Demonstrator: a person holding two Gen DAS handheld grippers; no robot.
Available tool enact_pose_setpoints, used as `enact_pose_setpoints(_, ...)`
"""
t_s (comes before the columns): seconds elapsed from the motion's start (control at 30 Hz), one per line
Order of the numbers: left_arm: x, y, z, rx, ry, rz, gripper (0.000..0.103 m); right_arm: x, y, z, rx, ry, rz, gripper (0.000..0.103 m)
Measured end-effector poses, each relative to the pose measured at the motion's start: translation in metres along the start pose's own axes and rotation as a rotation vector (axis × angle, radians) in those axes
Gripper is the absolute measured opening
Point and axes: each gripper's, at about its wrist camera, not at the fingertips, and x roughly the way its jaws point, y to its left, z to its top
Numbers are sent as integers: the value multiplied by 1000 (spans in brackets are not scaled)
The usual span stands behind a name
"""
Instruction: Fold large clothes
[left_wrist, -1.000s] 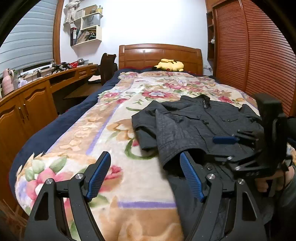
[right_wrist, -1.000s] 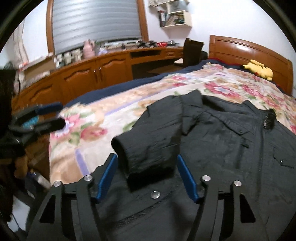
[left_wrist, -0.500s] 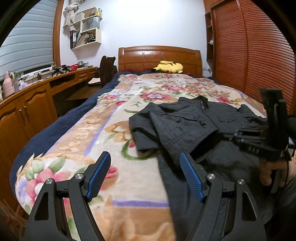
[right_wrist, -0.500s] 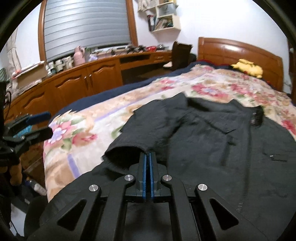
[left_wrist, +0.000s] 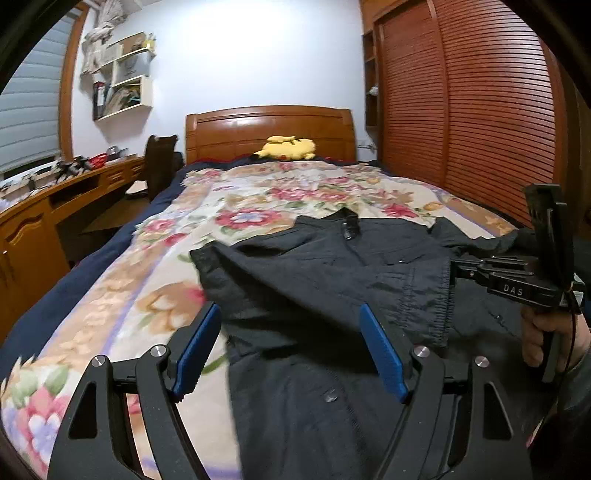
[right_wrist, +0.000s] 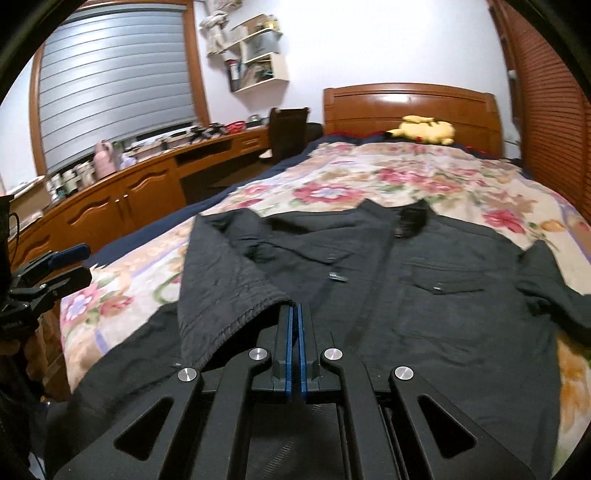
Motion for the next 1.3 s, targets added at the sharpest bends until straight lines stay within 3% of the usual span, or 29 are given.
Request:
enact_pose_setpoints(0.43, 53, -39, 11, 20, 8, -77, 78, -20, -24, 6, 73, 9, -250, 2)
enact_pose_setpoints(0.73, 69, -56, -2, 32, 26, -117, 78, -10, -16, 14, 105, 37, -237, 2)
enact_pose_setpoints(0.87, 72, -58, -6, 30, 39, -142, 78, -14, -27, 16, 109, 37, -274, 3)
enact_pose_setpoints(0.97, 73, -53, -8, 1, 47, -168, 78, -33, -33, 11, 97, 11, -324, 21)
enact_pose_setpoints(1.03, 74, -49, -9, -20, 57, -176, 78, -42, -32, 9, 101, -32, -317, 48)
enact_pose_setpoints(1.13, 74, -47, -10, -33, 62, -176, 78, -45, -26, 6, 101, -51, -279, 53)
enact_pose_setpoints(1.3, 71, -46, -12, -26, 62, -158, 78, -22, 1, -3, 11, 10, -221, 53)
